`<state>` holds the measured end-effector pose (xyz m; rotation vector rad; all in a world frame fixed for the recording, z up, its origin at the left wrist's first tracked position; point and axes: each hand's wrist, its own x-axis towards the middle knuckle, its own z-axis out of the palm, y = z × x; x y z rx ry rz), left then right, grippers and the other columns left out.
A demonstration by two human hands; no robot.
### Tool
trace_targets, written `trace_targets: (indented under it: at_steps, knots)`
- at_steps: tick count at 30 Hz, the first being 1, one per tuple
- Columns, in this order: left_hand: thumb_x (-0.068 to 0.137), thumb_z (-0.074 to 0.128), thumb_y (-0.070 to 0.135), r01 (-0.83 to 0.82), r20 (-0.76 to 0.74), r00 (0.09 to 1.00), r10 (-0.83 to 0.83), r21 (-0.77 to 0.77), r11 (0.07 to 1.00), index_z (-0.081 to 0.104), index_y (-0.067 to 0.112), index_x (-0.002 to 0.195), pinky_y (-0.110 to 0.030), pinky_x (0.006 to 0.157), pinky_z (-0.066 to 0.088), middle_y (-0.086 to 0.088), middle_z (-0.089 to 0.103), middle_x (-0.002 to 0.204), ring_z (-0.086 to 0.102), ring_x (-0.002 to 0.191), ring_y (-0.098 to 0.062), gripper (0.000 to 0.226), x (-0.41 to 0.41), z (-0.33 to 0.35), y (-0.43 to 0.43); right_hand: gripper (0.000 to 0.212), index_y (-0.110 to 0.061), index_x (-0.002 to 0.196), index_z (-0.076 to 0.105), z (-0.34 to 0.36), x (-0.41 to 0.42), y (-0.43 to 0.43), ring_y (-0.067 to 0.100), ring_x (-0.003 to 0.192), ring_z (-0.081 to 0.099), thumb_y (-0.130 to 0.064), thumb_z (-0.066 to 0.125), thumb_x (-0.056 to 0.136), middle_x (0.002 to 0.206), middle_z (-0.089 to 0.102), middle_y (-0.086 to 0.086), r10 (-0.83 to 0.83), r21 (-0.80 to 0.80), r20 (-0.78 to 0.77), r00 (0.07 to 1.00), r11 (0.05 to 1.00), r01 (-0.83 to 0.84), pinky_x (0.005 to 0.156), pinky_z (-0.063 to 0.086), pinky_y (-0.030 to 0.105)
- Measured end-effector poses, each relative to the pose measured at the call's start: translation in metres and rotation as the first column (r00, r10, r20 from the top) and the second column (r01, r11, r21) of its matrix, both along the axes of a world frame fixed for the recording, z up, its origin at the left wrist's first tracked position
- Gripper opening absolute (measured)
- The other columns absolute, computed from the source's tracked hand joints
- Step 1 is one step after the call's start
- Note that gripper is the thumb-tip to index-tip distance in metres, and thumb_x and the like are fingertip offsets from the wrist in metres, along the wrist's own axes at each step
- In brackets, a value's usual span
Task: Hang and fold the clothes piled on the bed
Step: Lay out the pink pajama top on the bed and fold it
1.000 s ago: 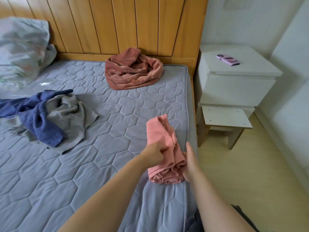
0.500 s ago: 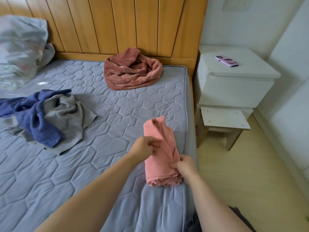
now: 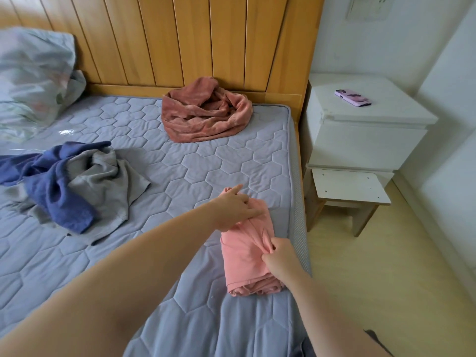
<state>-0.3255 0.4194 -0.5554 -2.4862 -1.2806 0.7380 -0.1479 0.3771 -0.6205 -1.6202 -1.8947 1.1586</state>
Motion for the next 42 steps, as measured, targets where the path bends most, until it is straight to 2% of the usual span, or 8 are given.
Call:
trace_targets:
  at_steps: [5,11,18,21,25,33,37,42]
  knots:
    - [0.085,0.051,0.016,-0.216,0.058,0.975,0.215,0.026,0.976,0.061,0.018,0.098,-0.041,0.093,0.044,-0.005,0.061,0.099,0.054,0.103,-0.028,0.017,-0.020,0.005,0.001,0.029,-0.013,0.059,0.038,0.040,-0.009,0.018,0.023,0.068,0.044,0.006,0.048,0.079,0.075,0.052,0.015,0.123,0.186,0.212,0.970,0.969,-0.163,0.059,0.028,0.028]
    - [0.080,0.050,0.007,-0.319,0.324,0.923,0.206,0.351,0.881,0.070,0.013,0.095,-0.045,0.117,0.011,0.000,0.066,0.101,0.046,0.123,-0.025,0.026,-0.020,0.053,-0.006,0.018,-0.004,0.086,0.060,0.117,-0.020,0.047,0.034,0.092,0.058,0.004,0.044,0.083,0.095,0.063,0.018,-0.031,0.484,0.410,0.911,0.854,-0.189,0.067,0.036,0.034]
    - [0.044,0.069,-0.008,-0.227,0.359,0.932,-0.052,0.691,0.687,0.052,0.016,0.051,-0.045,0.089,0.052,0.001,0.045,0.044,0.046,0.040,-0.021,0.030,-0.034,0.080,-0.023,0.016,0.000,0.074,0.065,0.143,-0.017,0.057,0.033,0.071,0.062,0.013,0.058,0.068,0.074,0.066,0.016,0.009,0.780,0.414,0.910,0.513,-0.360,0.057,0.038,0.027]
    - [0.040,0.082,0.005,-0.134,0.299,0.954,-0.031,0.514,0.847,0.063,0.015,0.062,-0.030,0.052,0.048,-0.003,0.058,0.056,0.055,0.044,-0.022,0.032,-0.023,0.042,-0.055,0.029,-0.006,0.110,0.063,0.100,0.001,0.036,0.032,0.108,0.055,0.001,0.042,0.092,0.117,0.061,0.014,0.103,0.551,0.668,0.737,0.597,-0.583,0.085,0.046,0.036]
    - [0.087,0.051,0.007,-0.256,0.253,0.932,0.262,-0.057,0.965,0.053,0.014,0.116,-0.036,0.070,0.044,-0.009,0.064,0.104,0.065,0.093,-0.032,0.030,0.003,-0.019,-0.099,0.023,-0.010,0.105,0.059,0.034,0.027,-0.006,0.027,0.107,0.054,-0.008,0.038,0.096,0.112,0.059,0.010,0.278,0.246,0.765,0.581,0.707,-0.663,0.084,0.043,0.035]
    - [0.085,0.054,0.038,-0.217,0.408,0.865,0.292,-0.221,0.951,0.055,0.021,0.115,-0.033,0.078,0.048,0.001,0.063,0.110,0.061,0.097,-0.025,0.034,0.001,-0.053,-0.128,0.020,-0.013,0.055,0.053,-0.006,0.040,-0.038,0.020,0.060,0.055,-0.012,0.034,0.064,0.061,0.055,-0.001,0.212,0.546,0.521,0.827,0.662,-0.513,0.054,0.044,0.028]
    - [0.078,0.026,0.062,-0.539,0.711,0.523,0.470,-0.151,0.828,0.061,0.017,0.090,-0.032,0.068,0.041,0.000,0.063,0.094,0.059,0.086,-0.024,0.058,-0.015,-0.058,-0.128,0.031,-0.006,0.062,0.057,-0.009,0.037,-0.037,0.022,0.067,0.055,-0.023,0.034,0.075,0.069,0.059,0.004,0.074,0.561,0.195,0.978,0.809,-0.173,0.058,0.047,0.031]
    - [0.089,0.056,0.028,-0.770,0.823,-0.395,0.407,-0.539,0.342,0.050,0.012,0.120,-0.034,0.079,0.045,-0.002,0.052,0.113,0.058,0.100,-0.025,0.036,-0.021,-0.060,-0.106,0.020,-0.004,0.099,0.063,-0.013,0.033,-0.019,0.026,0.092,0.056,-0.020,0.056,0.088,0.098,0.061,0.009,-0.222,0.446,0.078,0.972,0.880,0.165,0.078,0.046,0.035]
